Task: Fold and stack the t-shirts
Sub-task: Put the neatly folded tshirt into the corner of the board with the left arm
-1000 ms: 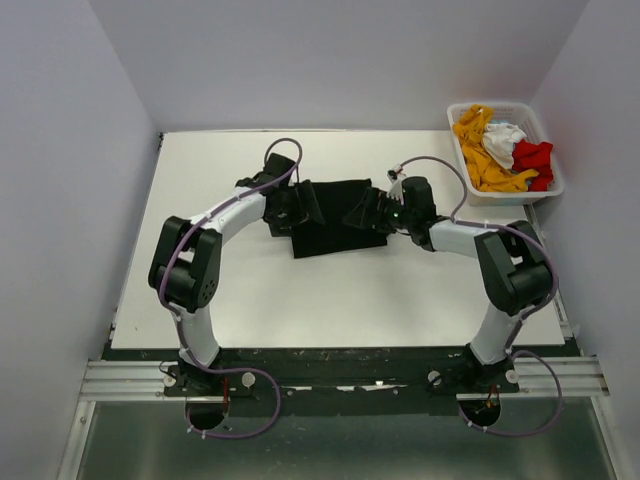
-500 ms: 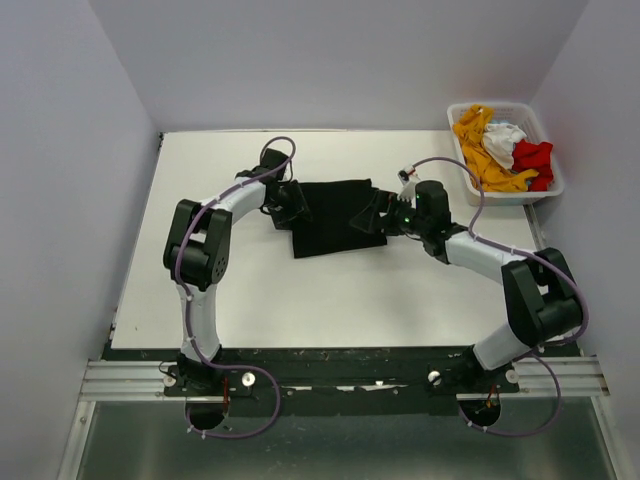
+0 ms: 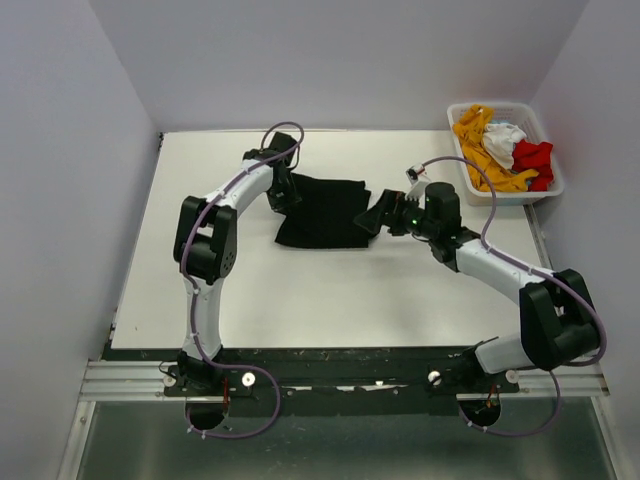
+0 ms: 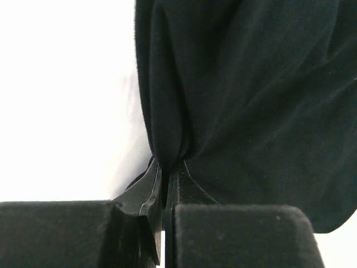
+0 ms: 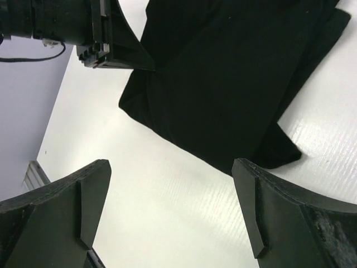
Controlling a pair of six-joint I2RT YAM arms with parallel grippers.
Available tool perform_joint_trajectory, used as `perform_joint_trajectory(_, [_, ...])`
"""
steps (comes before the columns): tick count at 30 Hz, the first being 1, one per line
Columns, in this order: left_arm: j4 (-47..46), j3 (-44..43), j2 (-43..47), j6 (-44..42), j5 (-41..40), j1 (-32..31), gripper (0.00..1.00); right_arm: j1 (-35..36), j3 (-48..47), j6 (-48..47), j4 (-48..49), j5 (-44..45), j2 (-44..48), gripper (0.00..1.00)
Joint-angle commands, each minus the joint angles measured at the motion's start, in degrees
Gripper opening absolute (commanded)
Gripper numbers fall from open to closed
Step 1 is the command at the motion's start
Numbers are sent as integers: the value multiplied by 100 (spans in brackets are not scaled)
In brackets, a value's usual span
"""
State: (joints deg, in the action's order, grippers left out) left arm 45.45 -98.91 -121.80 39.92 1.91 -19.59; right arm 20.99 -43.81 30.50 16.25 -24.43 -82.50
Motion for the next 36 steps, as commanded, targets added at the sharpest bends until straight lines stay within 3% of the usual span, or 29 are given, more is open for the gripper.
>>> perform_joint_trajectory(1, [909, -923, -214, -698, -922, 180, 0, -7, 31, -162, -300, 225, 224, 100])
perform_joint_trajectory(4, [1154, -1561, -381, -1180, -1241, 256, 0, -6, 21, -216, -359, 285, 302, 100])
perform_joint_trajectory(9, [1207, -2274, -677, -1748, -1123, 752, 0, -8, 4, -300, -476, 498, 370, 100])
perform_joint_trajectory(15, [1009, -3121, -1055, -2285, -588, 1392, 0, -10, -25, -384, -571, 717, 294, 100])
perform_joint_trajectory(25, [770, -3830, -1512, -2995, -647, 2281, 0, -13, 2, -363, -689, 1079, 367, 100])
perform_joint_trajectory(30, [425, -4037, -1698, -3595, -1055, 2463, 0, -8, 55, -310, -864, 1326, 401, 100])
perform_joint_trajectory(33, [572, -4625, -1948, -3490, -945, 2599, 0, -8, 131, -282, -947, 1485, 466, 100])
perform_joint_trajectory(36, [157, -4335, -1721, -3556, -1228, 2656, 0, -8, 224, -236, -1158, 1693, 604, 100])
